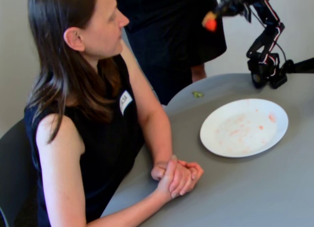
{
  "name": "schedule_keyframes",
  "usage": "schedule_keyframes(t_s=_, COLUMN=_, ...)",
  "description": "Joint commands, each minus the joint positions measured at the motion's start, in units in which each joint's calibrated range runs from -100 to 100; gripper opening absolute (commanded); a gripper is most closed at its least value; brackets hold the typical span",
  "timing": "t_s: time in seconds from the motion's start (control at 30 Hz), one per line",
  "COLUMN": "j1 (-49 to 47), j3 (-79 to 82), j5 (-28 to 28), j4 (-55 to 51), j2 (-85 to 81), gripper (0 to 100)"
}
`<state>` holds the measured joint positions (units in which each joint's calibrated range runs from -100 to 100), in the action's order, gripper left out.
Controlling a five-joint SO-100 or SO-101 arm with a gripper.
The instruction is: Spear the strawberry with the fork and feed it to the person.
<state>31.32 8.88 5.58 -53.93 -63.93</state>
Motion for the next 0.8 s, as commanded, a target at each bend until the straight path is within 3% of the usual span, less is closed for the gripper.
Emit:
schedule_keyframes(t_s=0.0, j1=0.8, j3=0.0, j5=-2.2, j4=10.4, j2=4.1, gripper=1)
schedule_keyframes(t_s=0.1, j1=3.9, j3=-3.0, j5=-4.8, j4=19.5, j2=14.1, gripper=1)
schedule_keyframes(t_s=0.2, j1=4.3, j3=-10.7, j5=-5.9, j4=21.9, j2=23.4, gripper=1)
schedule_keyframes(t_s=0.43, j1=4.6, j3=-47.1, j5=-7.3, j4=22.0, j2=53.3, gripper=1)
schedule_keyframes(t_s=0.53, j1=9.3, j3=-67.1, j5=-12.1, j4=22.4, j2=69.2, gripper=1)
schedule_keyframes(t_s=0.77, j1=10.5, j3=-73.3, j5=-11.9, j4=28.0, j2=80.8, gripper=1)
